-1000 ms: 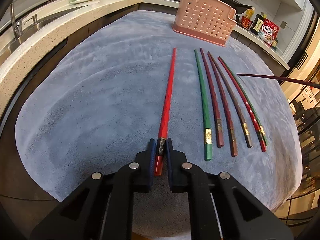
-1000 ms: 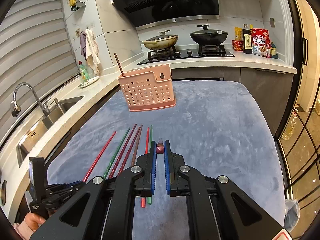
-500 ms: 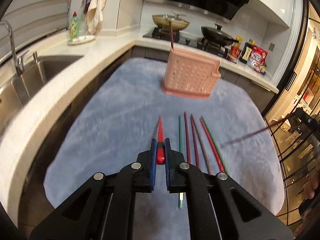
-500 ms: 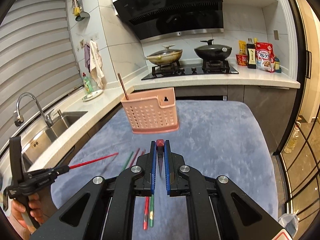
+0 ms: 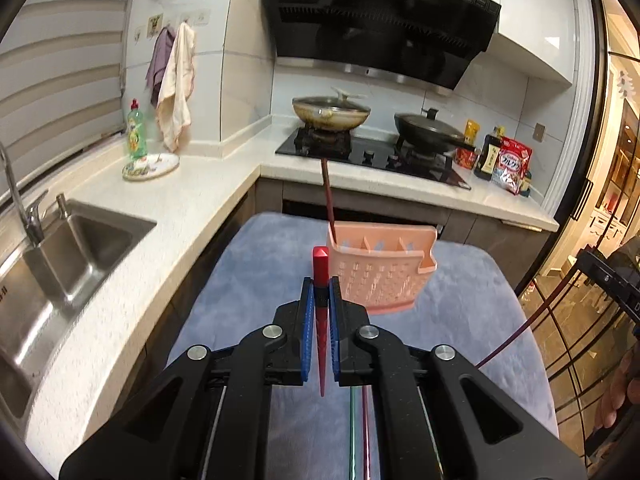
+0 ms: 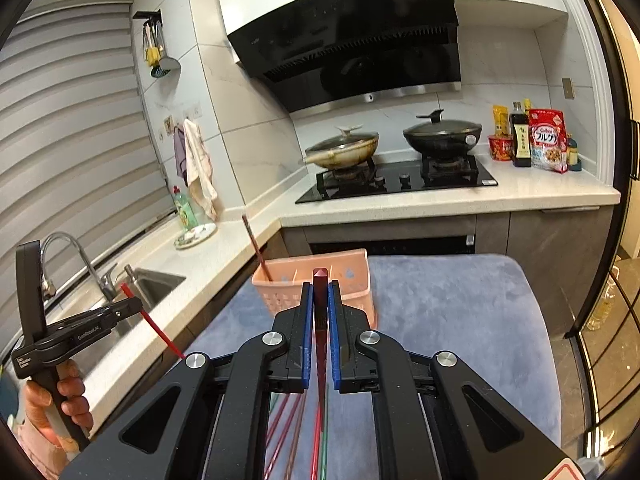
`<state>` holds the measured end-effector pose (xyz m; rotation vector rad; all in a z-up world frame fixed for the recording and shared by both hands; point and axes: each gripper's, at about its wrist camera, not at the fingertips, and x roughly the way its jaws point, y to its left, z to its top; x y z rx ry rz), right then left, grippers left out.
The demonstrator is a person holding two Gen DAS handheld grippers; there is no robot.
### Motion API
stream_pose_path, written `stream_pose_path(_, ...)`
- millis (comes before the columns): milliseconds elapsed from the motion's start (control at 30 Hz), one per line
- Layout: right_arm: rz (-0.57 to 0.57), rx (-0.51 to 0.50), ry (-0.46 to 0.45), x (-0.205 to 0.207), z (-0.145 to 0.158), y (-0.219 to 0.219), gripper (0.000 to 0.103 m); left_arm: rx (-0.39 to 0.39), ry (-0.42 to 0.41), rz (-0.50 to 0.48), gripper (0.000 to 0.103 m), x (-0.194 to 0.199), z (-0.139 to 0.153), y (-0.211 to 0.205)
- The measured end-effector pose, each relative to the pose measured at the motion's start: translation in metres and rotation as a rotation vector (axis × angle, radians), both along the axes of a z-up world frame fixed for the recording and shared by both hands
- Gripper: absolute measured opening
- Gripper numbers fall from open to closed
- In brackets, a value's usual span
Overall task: Organize utensils
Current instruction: 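Carry both chopsticks to the pink holder and lower them into it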
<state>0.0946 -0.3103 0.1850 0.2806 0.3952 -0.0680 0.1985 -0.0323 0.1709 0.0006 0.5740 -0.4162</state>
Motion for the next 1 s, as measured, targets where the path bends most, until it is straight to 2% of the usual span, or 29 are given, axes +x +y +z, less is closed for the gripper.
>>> stream_pose_path(333,-0.046,0.045,-0.139,0.074,0.053,-0.026,0.007,-0.092,-0.171,0.009,0.007,0.043,0.081,-0.036)
stream_pose_path(500,-0.067,0.044,-0.183,0.113,0.071,-0.035,0.007,-0.109,-0.224,0.016,0.007,0.068,0.098,-0.056)
stream_pose_path(633,-0.064,0.043,-0.157,0.143,0.061,-0.037,0.007,-0.091,-0.225,0.028,0.007,0.089,0.089,-0.07)
stream_pose_path(1000,-0.017,0.027,-0.025,0.187,-0.01,-0.03,0.007,-0.042,-0.111,0.033,0.007,0.128,0.027,-0.084)
